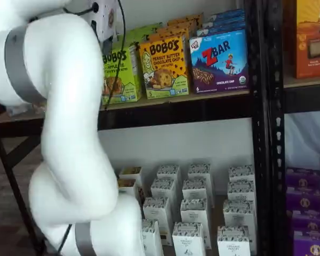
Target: Pick the green box on the top shelf, the fourth from the left
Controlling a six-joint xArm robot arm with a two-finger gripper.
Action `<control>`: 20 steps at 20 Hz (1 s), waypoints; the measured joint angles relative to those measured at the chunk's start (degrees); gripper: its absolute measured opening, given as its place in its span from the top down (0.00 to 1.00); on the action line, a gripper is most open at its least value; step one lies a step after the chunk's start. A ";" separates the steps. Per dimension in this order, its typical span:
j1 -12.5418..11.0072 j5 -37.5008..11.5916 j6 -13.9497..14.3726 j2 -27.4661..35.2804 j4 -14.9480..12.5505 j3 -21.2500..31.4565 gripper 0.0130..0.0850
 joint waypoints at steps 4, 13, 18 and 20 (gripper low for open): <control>-0.63 4.99 -0.50 2.81 -1.48 -3.38 0.00; -2.53 3.02 -2.34 2.20 0.29 -1.92 0.00; -3.37 -1.93 -3.17 -0.19 3.42 1.59 0.00; -3.57 -4.09 -3.36 -1.14 4.76 2.97 0.00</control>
